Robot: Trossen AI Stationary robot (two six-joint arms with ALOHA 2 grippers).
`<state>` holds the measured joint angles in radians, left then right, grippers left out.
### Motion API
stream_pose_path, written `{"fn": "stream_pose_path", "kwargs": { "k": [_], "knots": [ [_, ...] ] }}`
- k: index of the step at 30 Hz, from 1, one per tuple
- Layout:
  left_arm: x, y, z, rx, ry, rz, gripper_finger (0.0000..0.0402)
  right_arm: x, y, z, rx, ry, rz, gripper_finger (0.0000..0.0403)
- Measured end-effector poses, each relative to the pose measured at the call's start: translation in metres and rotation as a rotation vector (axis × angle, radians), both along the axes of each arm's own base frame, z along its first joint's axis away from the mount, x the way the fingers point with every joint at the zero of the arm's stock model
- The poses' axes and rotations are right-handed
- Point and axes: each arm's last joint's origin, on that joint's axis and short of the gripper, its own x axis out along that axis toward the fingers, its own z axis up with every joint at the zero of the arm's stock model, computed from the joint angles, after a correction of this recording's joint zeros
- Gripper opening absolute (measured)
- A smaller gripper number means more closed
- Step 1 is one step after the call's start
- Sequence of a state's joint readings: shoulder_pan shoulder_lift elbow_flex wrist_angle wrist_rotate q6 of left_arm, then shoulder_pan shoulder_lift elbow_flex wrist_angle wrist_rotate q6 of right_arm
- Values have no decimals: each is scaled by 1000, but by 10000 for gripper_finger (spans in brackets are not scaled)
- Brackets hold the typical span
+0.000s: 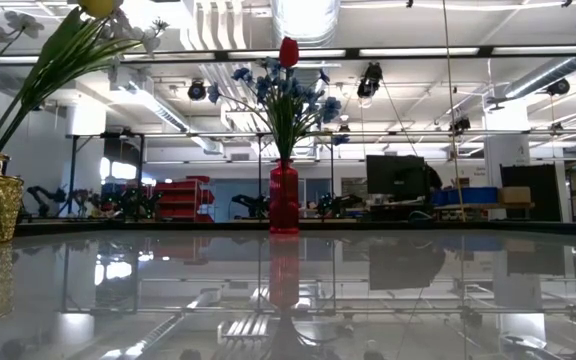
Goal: Sort flowers into vase by color
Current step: Put the red flower into the red flower vase
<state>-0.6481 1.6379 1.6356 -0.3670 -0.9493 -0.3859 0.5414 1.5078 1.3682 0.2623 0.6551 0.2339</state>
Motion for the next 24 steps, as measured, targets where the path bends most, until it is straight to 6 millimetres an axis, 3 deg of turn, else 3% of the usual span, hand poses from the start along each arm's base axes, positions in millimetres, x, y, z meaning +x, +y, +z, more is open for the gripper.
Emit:
{"fn": "stream_pose_path", "kwargs": {
  "k": [5, 10, 17, 21, 24],
  "knots": [
    [-11, 9, 8, -19, 21, -8, 82, -4, -16, 10, -40, 3, -34, 14],
    [-42, 32, 10, -81, 132, 62, 145, -25, -61, 35, -143, 52, -247, 13],
    [-71, 63, -6, -94, 269, 187, 173, -46, -153, 47, -204, 82, -479, 13],
    [-71, 85, -16, -123, 279, 239, 166, -46, -214, 33, -175, 112, -496, 13],
    [-59, 107, -30, -175, 320, 234, 159, -45, -251, 23, -189, 142, -528, 13]
  ]
}}
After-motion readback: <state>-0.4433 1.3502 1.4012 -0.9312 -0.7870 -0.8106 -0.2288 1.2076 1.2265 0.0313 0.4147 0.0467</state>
